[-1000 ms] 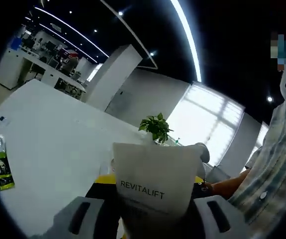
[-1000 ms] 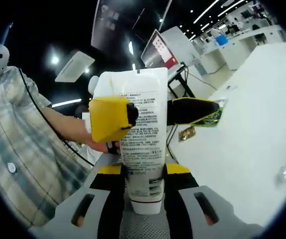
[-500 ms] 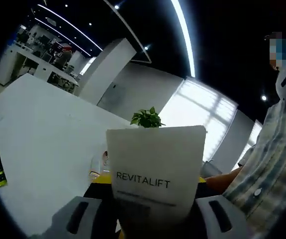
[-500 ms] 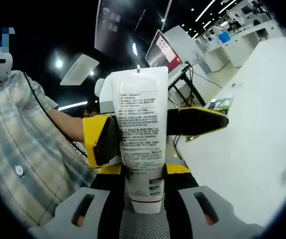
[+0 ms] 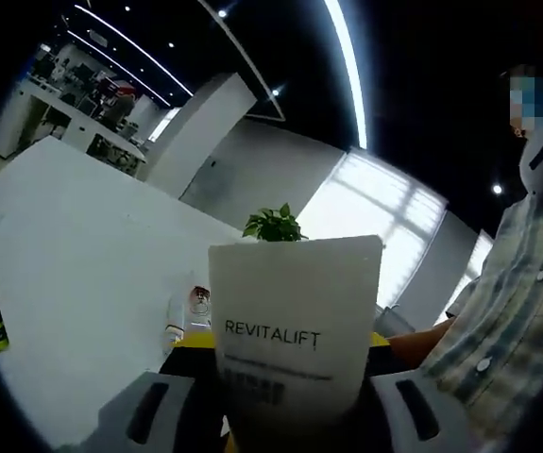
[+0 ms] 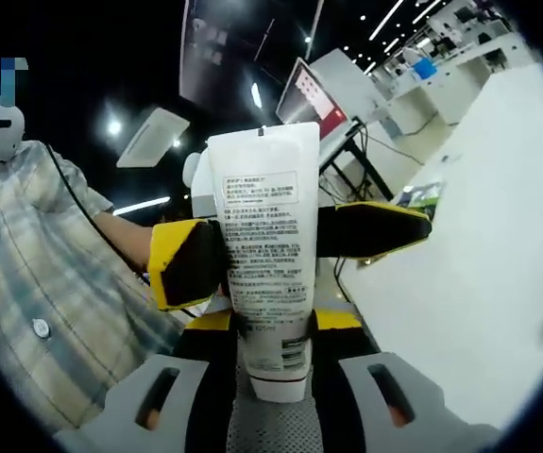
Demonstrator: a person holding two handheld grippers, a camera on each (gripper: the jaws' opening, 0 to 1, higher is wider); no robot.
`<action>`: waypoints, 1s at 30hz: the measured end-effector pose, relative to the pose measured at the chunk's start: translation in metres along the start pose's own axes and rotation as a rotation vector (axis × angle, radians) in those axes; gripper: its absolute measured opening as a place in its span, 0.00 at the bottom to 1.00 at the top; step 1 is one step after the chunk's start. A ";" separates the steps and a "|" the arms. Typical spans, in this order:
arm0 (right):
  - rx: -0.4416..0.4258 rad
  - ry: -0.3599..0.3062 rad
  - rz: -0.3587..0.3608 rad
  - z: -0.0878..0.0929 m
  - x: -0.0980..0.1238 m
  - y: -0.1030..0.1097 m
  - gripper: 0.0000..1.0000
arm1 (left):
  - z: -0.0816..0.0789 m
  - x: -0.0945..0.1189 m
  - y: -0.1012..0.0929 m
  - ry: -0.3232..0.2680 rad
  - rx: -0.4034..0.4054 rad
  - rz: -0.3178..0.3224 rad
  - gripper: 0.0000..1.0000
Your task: Arrange the skincare products in the storage area until every visible bottle or jar stands upright without overlapping.
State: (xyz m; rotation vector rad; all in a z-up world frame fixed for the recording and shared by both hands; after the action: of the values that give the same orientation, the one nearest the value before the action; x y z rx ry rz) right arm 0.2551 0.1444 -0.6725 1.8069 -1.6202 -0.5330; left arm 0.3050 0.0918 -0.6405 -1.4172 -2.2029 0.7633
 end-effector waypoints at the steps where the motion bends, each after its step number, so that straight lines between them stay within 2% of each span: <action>1: -0.004 -0.001 -0.013 0.000 0.000 0.002 0.28 | 0.001 -0.001 -0.006 0.002 0.053 0.041 0.50; 2: -0.011 -0.006 -0.024 -0.001 0.000 0.003 0.28 | 0.001 -0.001 -0.008 0.004 0.085 0.062 0.51; 7: -0.081 -0.031 -0.097 -0.006 -0.001 0.010 0.27 | -0.004 0.002 -0.009 -0.016 0.093 0.072 0.51; 12: -0.105 -0.031 -0.122 -0.005 -0.001 0.015 0.28 | -0.003 0.001 -0.016 -0.015 0.104 0.105 0.51; 17: -0.125 -0.040 -0.121 -0.005 -0.001 0.015 0.28 | -0.003 0.001 -0.014 -0.016 0.094 0.091 0.50; 20: -0.143 -0.051 -0.115 -0.006 -0.005 0.011 0.28 | -0.003 0.003 -0.006 -0.017 0.077 0.042 0.49; 23: -0.106 -0.052 -0.070 -0.005 -0.005 0.003 0.29 | 0.000 0.001 0.001 0.000 0.034 -0.002 0.48; 30: -0.079 -0.055 -0.037 -0.006 -0.004 0.005 0.29 | 0.000 0.000 -0.003 0.003 0.005 -0.005 0.46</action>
State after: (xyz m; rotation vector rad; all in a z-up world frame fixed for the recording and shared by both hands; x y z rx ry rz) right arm 0.2549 0.1491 -0.6656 1.7809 -1.5822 -0.6593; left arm 0.3028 0.0910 -0.6384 -1.4088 -2.1999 0.7647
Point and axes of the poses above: the point that each gripper's makers call its tool centre point, and the gripper's own axes: x roughly backward along the fingers, y roughly to its left, z roughly out of its underside, the point moved 1 cm from there along x, roughly backward along the fingers, and after that the axes turned 2 degrees about -x, right-handed, at the moved point
